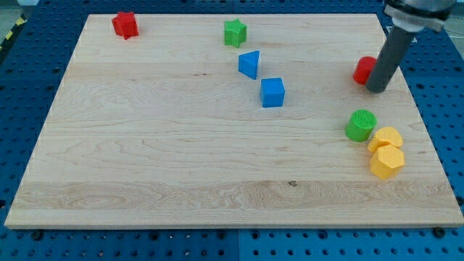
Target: Move the red circle to the right side of the green star
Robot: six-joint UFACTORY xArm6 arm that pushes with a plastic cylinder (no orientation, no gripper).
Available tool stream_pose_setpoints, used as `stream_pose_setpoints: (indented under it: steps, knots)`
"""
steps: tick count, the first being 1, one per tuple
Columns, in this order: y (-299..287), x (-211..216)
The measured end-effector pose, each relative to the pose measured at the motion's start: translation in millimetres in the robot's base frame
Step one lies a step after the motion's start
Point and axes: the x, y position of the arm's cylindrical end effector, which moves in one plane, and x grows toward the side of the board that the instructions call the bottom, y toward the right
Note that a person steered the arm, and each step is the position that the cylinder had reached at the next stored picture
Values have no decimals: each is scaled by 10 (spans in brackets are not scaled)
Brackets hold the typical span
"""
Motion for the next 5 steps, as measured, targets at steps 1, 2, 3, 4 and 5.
stream_pose_setpoints:
  steps: [1, 2, 3, 4, 5]
  knots:
    - [-82, -495]
    - [-77, -412]
    - [-89, -312]
    - [-104, -582]
    - [-104, -933]
